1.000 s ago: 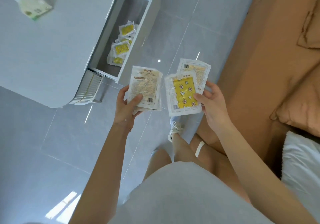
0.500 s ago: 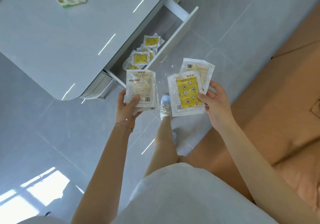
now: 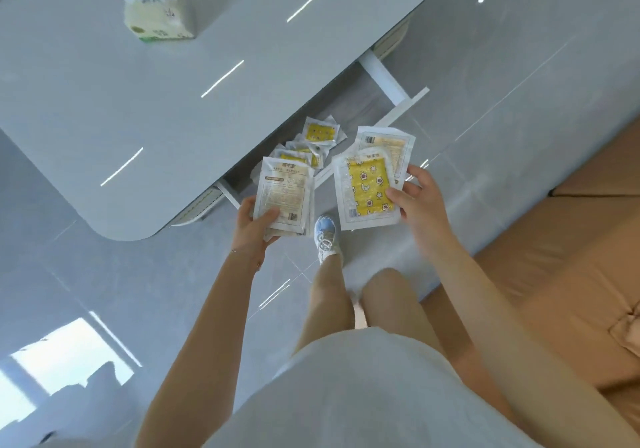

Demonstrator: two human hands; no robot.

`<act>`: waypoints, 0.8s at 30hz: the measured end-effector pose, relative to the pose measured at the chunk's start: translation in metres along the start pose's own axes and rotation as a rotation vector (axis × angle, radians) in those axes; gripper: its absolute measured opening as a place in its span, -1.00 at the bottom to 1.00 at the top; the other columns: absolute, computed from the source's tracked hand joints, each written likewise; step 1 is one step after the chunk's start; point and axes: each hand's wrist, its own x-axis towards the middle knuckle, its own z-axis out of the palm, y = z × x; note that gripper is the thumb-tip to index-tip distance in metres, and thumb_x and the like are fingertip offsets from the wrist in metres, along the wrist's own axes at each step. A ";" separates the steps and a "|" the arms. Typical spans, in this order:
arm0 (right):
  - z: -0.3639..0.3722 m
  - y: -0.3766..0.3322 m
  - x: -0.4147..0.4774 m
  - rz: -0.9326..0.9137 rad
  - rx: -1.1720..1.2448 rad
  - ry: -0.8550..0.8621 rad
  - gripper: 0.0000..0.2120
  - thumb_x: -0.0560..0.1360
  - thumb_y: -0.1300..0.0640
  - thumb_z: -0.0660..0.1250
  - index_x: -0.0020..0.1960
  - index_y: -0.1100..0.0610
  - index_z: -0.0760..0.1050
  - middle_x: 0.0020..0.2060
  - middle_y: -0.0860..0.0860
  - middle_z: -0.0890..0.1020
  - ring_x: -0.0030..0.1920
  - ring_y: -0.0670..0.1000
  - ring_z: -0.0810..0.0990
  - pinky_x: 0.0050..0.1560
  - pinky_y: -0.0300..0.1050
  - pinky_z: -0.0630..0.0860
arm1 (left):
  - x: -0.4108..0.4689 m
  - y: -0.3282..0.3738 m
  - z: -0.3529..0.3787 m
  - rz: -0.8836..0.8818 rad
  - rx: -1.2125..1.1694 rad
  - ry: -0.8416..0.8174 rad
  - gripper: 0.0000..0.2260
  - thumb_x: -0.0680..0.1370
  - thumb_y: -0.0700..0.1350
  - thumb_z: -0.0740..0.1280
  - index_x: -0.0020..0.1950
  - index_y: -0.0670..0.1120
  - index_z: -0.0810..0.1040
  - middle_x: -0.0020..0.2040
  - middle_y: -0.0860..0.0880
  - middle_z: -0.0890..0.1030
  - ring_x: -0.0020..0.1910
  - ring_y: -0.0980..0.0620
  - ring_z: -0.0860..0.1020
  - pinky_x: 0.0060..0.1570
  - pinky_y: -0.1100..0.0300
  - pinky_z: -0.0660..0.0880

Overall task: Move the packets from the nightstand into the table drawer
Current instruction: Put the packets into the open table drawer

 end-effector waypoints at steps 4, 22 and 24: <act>0.015 0.000 0.056 0.043 -0.114 -0.038 -0.67 0.49 0.38 0.32 0.14 0.03 0.43 -0.06 0.01 0.67 -0.10 -0.01 0.68 -0.22 -0.15 0.55 | 0.043 0.002 0.003 -0.058 -0.003 0.025 -0.77 0.56 -0.28 0.27 0.18 -0.09 0.36 0.05 -0.11 0.56 -0.04 -0.07 0.61 -0.01 -0.01 0.59; 0.107 0.066 0.333 0.121 -0.618 -0.183 -0.60 0.53 0.33 0.29 0.33 0.12 0.37 0.01 -0.04 0.56 -0.18 -0.23 0.54 -0.30 -0.36 0.43 | 0.258 -0.058 0.003 -0.259 -0.310 0.339 -0.77 0.54 -0.25 0.31 0.18 -0.11 0.45 -0.02 -0.11 0.60 -0.08 -0.09 0.61 -0.07 0.00 0.59; 0.115 0.072 0.353 0.126 -0.704 -0.211 -0.61 0.53 0.32 0.30 0.32 0.09 0.38 0.01 -0.04 0.53 -0.16 -0.16 0.54 -0.30 -0.33 0.41 | 0.275 -0.063 0.007 -0.261 -0.345 0.347 -0.75 0.54 -0.25 0.32 0.21 -0.12 0.44 -0.01 -0.11 0.59 -0.03 -0.11 0.60 -0.03 -0.02 0.58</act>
